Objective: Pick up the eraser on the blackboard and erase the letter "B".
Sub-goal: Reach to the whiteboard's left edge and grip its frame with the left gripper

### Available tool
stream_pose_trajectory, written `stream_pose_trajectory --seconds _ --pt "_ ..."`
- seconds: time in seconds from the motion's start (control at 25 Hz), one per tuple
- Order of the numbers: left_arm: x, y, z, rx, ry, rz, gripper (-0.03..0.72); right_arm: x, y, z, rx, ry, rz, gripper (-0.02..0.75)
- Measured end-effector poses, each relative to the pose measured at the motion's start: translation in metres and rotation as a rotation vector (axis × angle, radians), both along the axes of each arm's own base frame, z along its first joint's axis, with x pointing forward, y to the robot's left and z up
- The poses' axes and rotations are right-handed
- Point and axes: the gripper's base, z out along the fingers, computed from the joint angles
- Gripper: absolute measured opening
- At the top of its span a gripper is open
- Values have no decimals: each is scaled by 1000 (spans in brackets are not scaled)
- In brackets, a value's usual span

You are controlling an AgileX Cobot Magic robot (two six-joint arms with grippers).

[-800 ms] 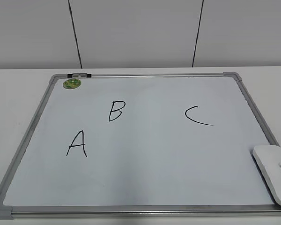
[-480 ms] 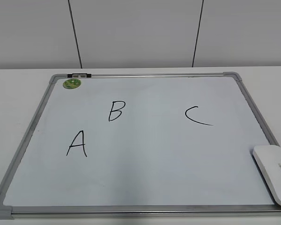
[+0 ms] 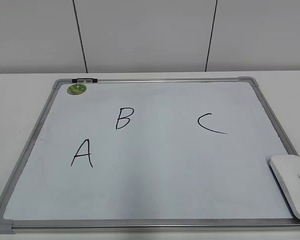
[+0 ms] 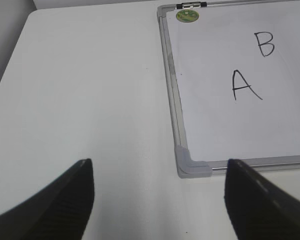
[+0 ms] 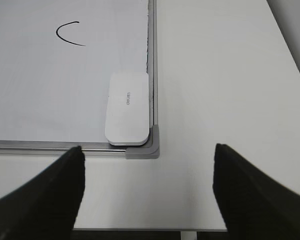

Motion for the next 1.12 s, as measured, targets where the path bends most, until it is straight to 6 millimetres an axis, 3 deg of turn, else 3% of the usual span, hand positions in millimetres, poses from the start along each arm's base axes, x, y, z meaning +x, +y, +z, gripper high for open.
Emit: stream_pose_trajectory --seconds 0.12,0.28,0.56,0.72,1.12 --pt "11 0 13 -6 37 -3 609 0 0 0 0 0 0 592" --pt "44 0 29 -16 105 -2 608 0 0 0 0 0 0 592" --pt "125 0 40 -56 189 4 579 0 0 0 0 0 0 592" --pt "173 1 34 -63 287 12 571 0 0 0 0 0 0 592" --pt "291 4 -10 -52 542 -3 566 0 0 0 0 0 0 592"
